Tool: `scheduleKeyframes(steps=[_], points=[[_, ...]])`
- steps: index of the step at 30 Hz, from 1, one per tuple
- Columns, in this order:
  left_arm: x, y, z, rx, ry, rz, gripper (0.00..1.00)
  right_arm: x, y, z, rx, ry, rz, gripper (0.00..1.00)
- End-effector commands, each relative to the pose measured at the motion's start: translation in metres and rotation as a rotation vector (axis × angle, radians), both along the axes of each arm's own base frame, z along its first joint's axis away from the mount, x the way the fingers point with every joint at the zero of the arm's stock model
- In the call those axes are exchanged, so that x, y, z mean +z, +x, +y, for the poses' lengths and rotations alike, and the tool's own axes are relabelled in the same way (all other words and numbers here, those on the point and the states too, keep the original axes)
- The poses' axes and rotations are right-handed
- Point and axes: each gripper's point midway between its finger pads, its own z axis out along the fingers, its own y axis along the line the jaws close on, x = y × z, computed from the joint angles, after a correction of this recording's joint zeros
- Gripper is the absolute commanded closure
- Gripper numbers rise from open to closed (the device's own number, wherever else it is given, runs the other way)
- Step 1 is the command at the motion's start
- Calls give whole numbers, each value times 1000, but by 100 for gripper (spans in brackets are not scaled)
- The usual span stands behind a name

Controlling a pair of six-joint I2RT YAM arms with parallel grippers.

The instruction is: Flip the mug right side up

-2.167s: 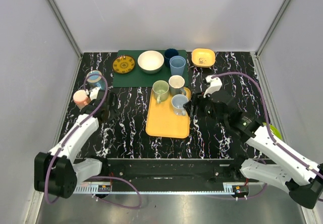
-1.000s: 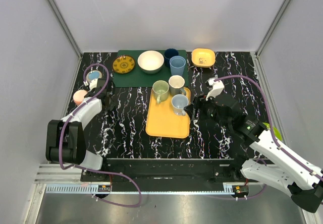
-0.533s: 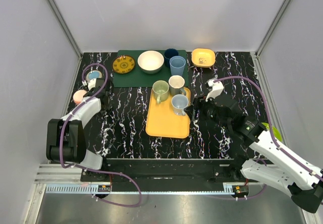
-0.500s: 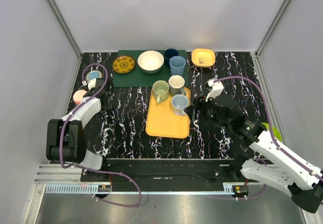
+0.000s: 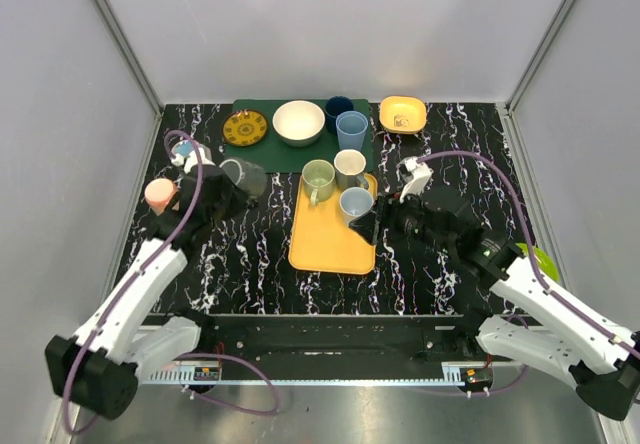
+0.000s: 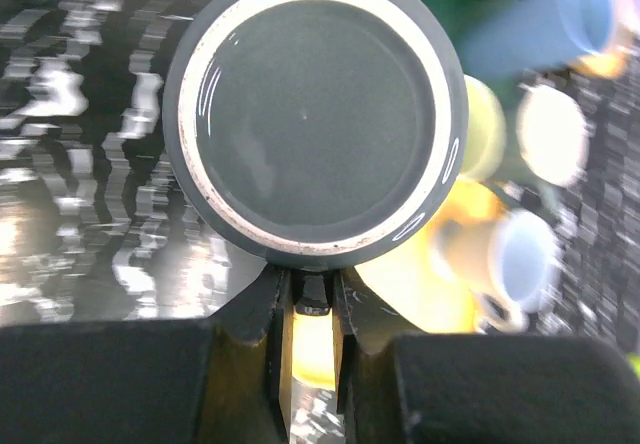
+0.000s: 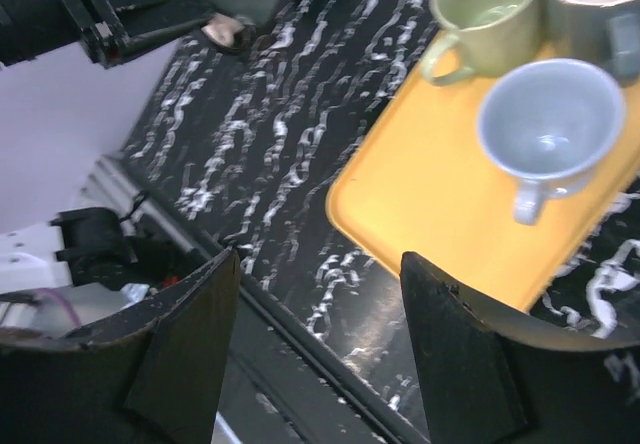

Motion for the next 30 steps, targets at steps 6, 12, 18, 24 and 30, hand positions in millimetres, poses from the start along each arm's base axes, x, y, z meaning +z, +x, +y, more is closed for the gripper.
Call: scheduleKeyframes(steps=[6,12,18,24,30], points=[[172,-46,-128,-463,-614,-611,100,76,-39,50,254,531,9,28],[224,-81,-146,-588,-826,-770,100,99,-52,63,385,599,14,25],[234,-101,-161,-657,-927,-786,100,109,-47,69,399,648,-18,25],[240,-117,-173,-729,-955,-770,100,125,-38,67,414,661,-62,25],[239,-127,-179,-786,-954,-745,100,137,-25,53,403,665,-81,25]])
